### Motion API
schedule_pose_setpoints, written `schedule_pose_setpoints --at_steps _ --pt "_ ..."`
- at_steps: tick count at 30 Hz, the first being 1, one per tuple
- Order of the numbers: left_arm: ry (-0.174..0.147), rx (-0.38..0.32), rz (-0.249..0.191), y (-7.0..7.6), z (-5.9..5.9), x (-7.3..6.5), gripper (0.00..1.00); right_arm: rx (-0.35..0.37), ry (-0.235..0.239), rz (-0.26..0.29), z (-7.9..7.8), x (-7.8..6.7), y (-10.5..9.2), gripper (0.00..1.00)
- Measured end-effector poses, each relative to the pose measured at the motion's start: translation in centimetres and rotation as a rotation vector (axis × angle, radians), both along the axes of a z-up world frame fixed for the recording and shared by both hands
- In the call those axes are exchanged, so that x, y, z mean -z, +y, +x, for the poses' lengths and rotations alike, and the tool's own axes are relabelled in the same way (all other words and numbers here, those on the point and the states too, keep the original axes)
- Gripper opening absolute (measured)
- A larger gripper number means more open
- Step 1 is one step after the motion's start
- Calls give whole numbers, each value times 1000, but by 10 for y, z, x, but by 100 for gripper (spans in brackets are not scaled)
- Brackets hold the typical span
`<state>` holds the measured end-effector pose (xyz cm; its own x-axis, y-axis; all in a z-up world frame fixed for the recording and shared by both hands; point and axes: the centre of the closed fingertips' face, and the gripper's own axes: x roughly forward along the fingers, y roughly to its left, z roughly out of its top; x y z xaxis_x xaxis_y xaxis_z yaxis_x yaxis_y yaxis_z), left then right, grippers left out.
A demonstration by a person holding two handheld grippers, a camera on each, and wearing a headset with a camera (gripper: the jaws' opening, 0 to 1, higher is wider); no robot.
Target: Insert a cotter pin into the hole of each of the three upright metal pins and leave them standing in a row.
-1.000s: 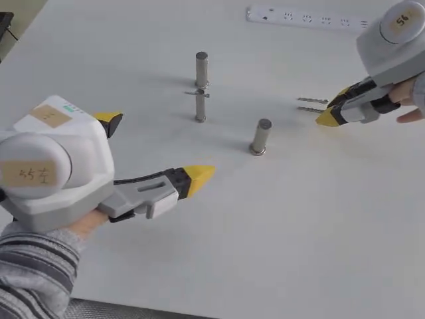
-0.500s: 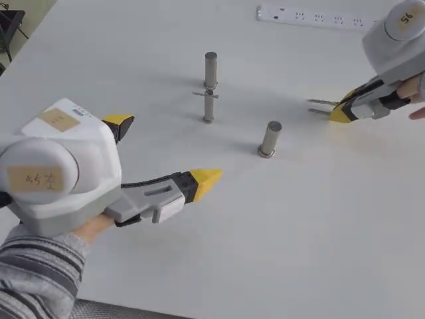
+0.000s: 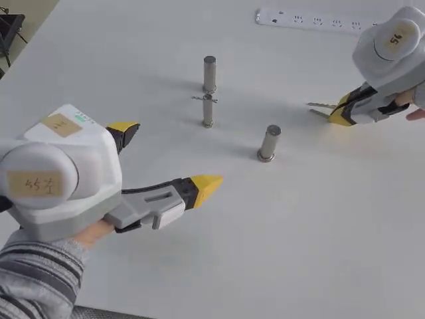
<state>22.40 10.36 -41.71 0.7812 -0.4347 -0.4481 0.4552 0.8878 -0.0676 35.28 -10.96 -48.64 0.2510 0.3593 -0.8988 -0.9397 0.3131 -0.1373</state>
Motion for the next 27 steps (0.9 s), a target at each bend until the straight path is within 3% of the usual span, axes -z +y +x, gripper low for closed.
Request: schedule_pose_setpoints --at_steps 14,27 --pt "-17 81 3 -18 6 -12 69 -32 -151 134 -7 -33 13 0" --pt "11 187 -45 -58 10 -23 53 -124 -237 262 -46 -70 42 0"
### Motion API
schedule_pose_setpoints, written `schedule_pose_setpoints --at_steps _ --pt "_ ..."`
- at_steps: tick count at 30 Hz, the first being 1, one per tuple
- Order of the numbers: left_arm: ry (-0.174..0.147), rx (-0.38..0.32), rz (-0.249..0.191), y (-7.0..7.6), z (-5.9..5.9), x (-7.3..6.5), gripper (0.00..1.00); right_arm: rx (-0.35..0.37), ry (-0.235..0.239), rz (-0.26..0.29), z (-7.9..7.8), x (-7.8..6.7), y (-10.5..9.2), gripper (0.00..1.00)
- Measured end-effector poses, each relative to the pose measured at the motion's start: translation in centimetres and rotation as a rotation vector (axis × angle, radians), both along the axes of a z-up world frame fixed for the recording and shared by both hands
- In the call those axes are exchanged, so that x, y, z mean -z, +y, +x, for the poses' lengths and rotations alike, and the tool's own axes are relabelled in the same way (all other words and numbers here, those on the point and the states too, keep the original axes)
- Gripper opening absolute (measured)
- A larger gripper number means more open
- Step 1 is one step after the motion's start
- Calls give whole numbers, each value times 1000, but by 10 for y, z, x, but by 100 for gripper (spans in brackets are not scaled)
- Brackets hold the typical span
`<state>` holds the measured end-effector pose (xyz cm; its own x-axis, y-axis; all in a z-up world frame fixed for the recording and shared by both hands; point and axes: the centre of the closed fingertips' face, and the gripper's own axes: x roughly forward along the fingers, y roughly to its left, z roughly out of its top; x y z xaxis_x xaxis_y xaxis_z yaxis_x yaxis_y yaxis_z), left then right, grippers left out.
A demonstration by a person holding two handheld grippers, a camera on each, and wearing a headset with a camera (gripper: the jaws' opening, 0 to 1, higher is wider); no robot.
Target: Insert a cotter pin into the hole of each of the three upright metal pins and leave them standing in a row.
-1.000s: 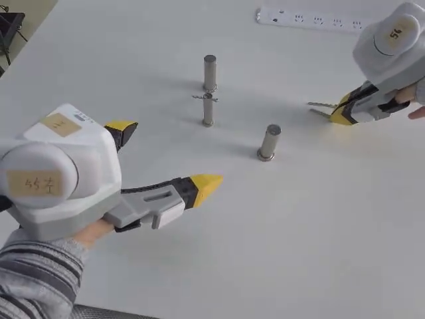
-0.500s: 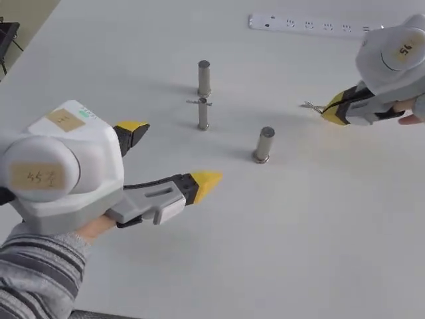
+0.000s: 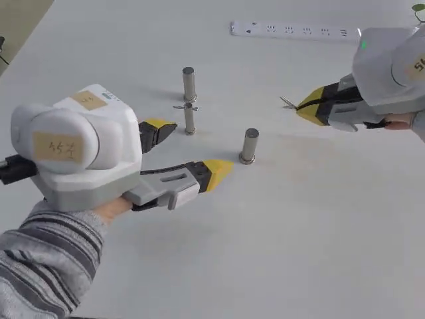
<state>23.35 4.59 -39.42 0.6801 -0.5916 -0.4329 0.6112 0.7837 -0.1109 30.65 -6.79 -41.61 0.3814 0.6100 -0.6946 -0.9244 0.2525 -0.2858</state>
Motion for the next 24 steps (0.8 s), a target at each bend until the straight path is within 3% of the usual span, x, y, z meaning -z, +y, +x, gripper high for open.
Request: schedule_pose_setpoints --at_steps 3,9,19,24 --pt "5 27 9 -8 0 0 51 -26 -10 18 -9 -4 7 0" --pt "22 57 -16 -19 0 -3 43 -104 -41 39 -30 -9 20 0" --pt "86 60 -117 -31 -1 -6 32 -229 -91 14 -52 -9 34 0" --pt "99 65 -172 -35 -3 -10 22 -293 -131 0 -64 -10 44 0"
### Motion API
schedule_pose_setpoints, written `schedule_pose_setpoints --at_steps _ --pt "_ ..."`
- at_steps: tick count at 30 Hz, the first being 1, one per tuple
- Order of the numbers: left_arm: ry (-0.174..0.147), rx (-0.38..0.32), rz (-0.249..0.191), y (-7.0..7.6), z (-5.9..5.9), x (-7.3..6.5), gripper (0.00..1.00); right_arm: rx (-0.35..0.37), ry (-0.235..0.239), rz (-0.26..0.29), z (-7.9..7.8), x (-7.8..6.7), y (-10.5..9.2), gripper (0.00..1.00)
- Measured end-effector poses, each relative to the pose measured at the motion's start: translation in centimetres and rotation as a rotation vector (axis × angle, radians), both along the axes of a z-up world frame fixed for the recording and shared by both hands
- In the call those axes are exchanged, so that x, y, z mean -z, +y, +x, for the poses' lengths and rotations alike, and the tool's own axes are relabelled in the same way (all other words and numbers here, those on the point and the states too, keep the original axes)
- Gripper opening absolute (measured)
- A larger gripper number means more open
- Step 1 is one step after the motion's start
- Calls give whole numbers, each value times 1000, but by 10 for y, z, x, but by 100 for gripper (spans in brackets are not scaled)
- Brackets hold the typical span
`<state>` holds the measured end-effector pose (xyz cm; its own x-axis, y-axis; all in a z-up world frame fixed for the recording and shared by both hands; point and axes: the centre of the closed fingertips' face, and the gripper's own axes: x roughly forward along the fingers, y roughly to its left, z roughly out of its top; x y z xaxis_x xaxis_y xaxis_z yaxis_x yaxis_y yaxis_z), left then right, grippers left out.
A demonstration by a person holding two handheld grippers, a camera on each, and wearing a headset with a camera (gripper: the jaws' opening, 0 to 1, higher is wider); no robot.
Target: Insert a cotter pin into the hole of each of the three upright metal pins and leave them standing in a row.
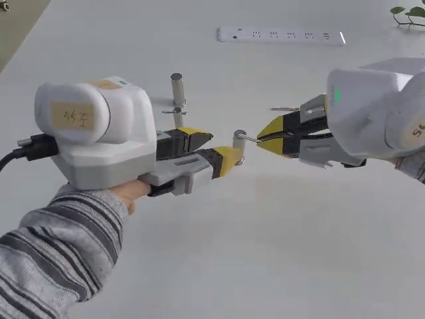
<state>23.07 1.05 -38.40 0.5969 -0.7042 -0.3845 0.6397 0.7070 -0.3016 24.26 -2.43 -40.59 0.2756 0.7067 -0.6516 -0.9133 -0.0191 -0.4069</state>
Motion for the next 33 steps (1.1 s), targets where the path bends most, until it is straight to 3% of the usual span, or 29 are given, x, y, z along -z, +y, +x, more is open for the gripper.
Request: schedule_pose_setpoints --at_steps 6,20,33 --pt "22 1 -49 -4 -2 -2 15 -45 -27 -10 -11 -3 9 0" --pt "24 -5 -88 -8 -4 -6 0 -69 -45 27 -18 -13 20 0" --pt "35 -10 -122 -9 -5 -9 0 -53 -35 59 -19 -18 22 0"
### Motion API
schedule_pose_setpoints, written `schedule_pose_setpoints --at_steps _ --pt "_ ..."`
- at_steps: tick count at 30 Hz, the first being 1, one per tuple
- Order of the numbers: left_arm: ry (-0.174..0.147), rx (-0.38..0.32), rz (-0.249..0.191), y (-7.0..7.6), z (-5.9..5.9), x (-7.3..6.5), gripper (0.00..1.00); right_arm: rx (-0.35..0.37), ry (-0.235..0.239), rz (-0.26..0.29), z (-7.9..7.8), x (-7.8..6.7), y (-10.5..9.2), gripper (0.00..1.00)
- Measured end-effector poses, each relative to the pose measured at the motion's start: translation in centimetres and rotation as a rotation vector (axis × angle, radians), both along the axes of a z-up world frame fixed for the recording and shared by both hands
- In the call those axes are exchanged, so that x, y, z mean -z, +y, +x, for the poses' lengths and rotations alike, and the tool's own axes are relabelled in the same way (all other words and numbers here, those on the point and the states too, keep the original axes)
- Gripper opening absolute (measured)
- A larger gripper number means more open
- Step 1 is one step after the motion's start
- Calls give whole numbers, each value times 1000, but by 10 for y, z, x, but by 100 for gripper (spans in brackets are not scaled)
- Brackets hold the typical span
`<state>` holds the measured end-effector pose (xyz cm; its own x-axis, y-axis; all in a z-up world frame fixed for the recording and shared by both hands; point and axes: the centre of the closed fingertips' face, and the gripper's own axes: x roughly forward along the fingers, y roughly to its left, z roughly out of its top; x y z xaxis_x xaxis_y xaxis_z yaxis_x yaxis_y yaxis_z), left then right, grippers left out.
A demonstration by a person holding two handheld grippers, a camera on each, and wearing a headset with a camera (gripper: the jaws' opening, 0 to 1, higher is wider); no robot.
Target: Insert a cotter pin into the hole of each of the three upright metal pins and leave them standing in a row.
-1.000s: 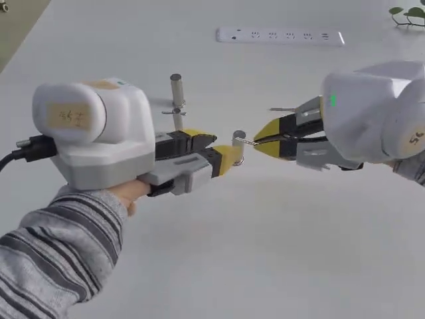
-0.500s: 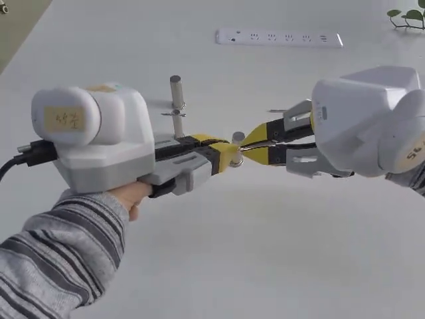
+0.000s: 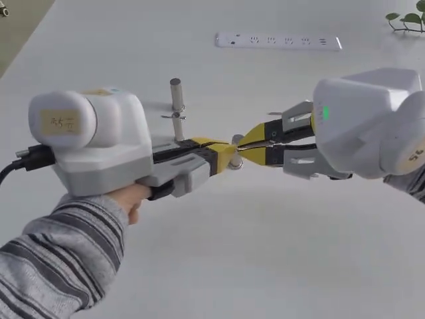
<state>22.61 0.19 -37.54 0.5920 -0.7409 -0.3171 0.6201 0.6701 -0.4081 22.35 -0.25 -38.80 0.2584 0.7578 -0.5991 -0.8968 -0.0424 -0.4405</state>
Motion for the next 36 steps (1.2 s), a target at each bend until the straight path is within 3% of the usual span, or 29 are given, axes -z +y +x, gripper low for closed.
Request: schedule_pose_setpoints --at_steps 3,5,9,10,14,15,17,18,19,20,21,23,26,30,36 --pt "-4 5 4 0 0 0 0 -1 -1 1 0 -1 0 0" --pt "-52 37 45 -1 -1 -1 0 6 11 2 -1 0 0 0" --pt "-110 77 116 -1 -3 0 0 27 71 24 -4 0 1 0" --pt "-111 91 123 -2 -5 1 0 53 125 39 -6 2 0 0" --pt "-140 124 179 3 -6 7 0 135 233 83 -1 6 -4 3" --pt "-147 129 193 5 -6 8 0 146 294 109 -4 5 -4 4" --pt "-153 143 208 9 -8 10 0 187 359 147 -3 5 -5 6" --pt "-169 157 218 10 -9 10 0 190 396 156 -4 7 -6 7" --pt "-197 181 233 10 -11 9 0 211 469 168 -8 8 -7 8" --pt "-201 193 239 10 -13 9 0 224 494 185 -8 8 -7 9" --pt "-208 211 246 10 -16 10 0 216 553 205 -13 8 -6 9" --pt "-219 229 262 11 -17 11 0 234 605 233 -15 8 -6 10" --pt "-213 261 230 9 -23 10 0 241 656 249 -18 12 -8 11" --pt "-232 301 235 5 -28 9 0 245 761 273 -28 15 -8 12" --pt "-226 336 190 -6 -37 4 0 194 788 254 -42 15 -6 8"
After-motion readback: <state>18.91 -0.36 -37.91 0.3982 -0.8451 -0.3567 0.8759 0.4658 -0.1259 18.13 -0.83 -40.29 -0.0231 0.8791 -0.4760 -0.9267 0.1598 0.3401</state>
